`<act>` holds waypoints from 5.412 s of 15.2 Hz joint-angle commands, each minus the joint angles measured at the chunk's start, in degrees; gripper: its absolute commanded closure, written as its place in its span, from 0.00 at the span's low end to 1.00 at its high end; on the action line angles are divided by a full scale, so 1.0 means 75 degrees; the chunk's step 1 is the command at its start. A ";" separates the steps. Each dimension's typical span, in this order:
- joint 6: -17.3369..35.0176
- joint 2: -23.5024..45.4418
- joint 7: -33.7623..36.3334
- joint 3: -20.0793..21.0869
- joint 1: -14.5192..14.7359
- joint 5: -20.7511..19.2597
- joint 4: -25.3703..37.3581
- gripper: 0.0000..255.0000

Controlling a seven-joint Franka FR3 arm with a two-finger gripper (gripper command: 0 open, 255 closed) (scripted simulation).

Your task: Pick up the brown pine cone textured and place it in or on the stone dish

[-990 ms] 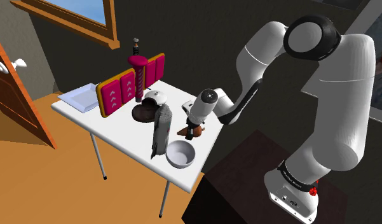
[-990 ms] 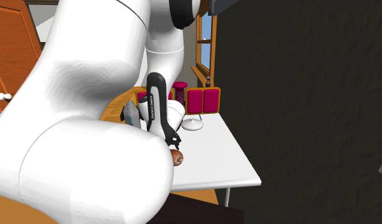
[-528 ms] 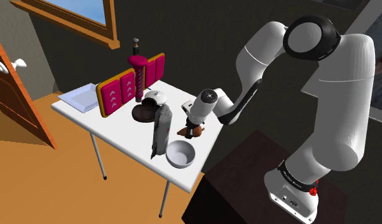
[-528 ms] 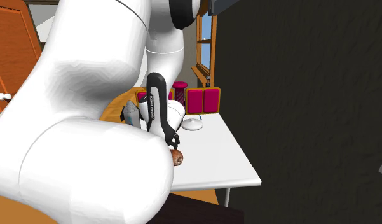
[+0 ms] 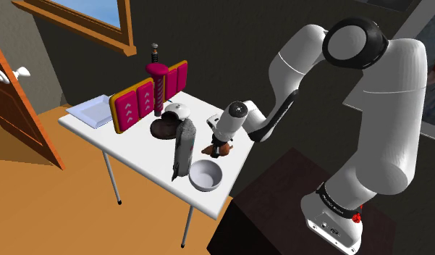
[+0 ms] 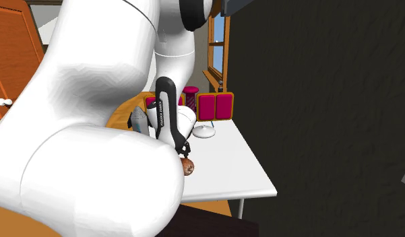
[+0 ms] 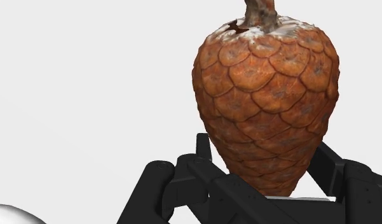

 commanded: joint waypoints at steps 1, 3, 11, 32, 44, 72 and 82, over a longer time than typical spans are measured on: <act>-0.0031 -0.0113 -0.0178 0.0051 -0.0051 0.0175 -0.0085 1.00; -0.0082 -0.0350 -0.0520 0.0169 -0.0153 0.0514 -0.0247 1.00; -0.0341 -0.1290 -0.1914 0.0784 -0.0663 0.1937 -0.0831 1.00; -0.1324 -0.3267 -0.5345 0.2497 -0.1798 0.5894 -0.1382 1.00; -0.3327 -0.0256 -0.5264 0.2377 -0.0647 0.5630 0.3042 1.00; -0.4500 0.3165 -0.5746 0.1936 0.0666 0.5542 0.7639 1.00; -0.4717 0.2455 -0.5713 0.2115 0.0562 0.5664 0.7097 0.00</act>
